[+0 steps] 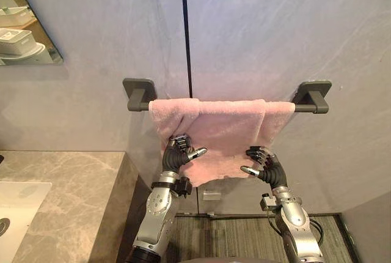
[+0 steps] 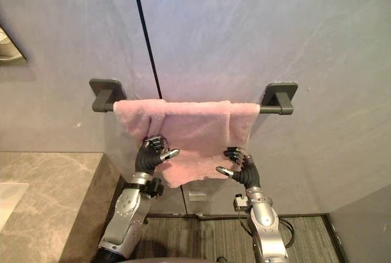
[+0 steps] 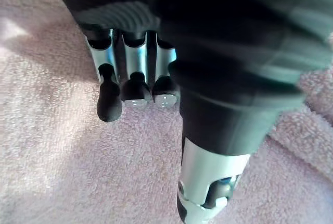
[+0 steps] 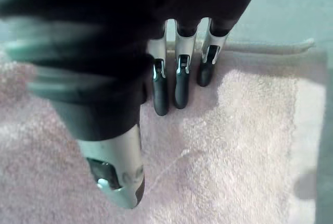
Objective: Organize washtable
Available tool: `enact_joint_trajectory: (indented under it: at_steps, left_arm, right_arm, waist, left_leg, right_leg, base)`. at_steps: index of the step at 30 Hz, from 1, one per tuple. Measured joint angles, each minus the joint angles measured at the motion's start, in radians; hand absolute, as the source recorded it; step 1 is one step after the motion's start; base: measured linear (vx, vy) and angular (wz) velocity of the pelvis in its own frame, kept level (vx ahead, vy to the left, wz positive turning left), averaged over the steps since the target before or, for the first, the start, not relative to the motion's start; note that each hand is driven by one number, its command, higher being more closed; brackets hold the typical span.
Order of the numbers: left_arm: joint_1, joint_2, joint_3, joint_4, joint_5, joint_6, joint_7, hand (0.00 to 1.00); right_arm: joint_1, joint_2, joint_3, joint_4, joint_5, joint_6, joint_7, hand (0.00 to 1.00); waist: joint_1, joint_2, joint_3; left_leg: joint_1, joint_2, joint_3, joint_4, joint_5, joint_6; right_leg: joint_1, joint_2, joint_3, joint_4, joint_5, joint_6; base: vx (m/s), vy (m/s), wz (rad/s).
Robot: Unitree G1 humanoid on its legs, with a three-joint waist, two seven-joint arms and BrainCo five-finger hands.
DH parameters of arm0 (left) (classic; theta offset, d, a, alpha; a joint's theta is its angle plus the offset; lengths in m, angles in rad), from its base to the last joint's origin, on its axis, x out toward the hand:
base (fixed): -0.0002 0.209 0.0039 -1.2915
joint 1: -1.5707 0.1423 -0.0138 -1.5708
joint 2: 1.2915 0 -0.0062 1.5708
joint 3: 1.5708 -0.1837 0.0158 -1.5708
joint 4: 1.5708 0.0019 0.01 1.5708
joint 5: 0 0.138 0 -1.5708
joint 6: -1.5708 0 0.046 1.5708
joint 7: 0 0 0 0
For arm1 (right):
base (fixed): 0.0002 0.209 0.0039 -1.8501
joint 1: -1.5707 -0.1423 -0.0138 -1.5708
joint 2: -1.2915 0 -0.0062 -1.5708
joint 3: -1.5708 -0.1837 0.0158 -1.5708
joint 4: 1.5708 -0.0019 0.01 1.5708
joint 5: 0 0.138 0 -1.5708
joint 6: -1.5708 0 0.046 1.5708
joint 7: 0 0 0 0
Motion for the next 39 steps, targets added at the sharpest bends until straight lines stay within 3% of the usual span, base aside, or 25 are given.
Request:
enact_joint_trajectory:
  at_steps: [11,22,34,39]
  left_arm:
    - [0.045,-0.009,0.096,-0.003,-0.025,0.016,0.002,0.00]
    - [0.131,-0.031,0.133,-0.081,-0.040,0.019,0.002,0.00]
    - [0.277,-0.048,0.137,-0.106,-0.039,0.026,0.000,0.00]
    - [0.296,-0.050,0.174,-0.007,-0.039,0.037,-0.001,0.00]
  right_arm:
    - [0.001,0.059,-0.123,0.000,0.076,-0.001,-0.043,0.00]
    - [0.043,0.096,-0.160,-0.028,0.077,-0.003,-0.049,0.00]
    - [0.202,0.125,-0.159,-0.107,0.006,-0.004,-0.068,0.00]
    - [0.267,0.132,-0.153,-0.107,-0.030,-0.003,-0.069,0.00]
  waist:
    - [0.000,0.000,0.000]
    - [0.007,-0.001,0.003]
    - [0.026,-0.002,0.006]
    - [0.037,-0.003,0.005]
  left_leg:
    - [0.000,0.000,-0.004,-0.001,0.000,0.000]
    - [0.008,0.000,-0.011,0.000,0.000,0.000]
    - [0.014,0.005,-0.019,0.000,-0.002,0.001]
    - [0.021,0.012,-0.007,0.007,-0.008,0.000]
  right_leg:
    - [0.001,0.000,-0.002,0.000,0.000,0.000]
    - [0.016,0.000,-0.007,0.000,-0.001,0.000]
    - [0.023,-0.007,-0.028,0.013,-0.018,0.004]
    - [0.019,-0.011,-0.032,0.045,-0.043,0.004]
  base:
    - [-0.02,-0.010,0.00]
    - [-0.02,-0.012,0.02]
    - [0.00,-0.004,0.03]
    - [0.00,-0.002,0.01]
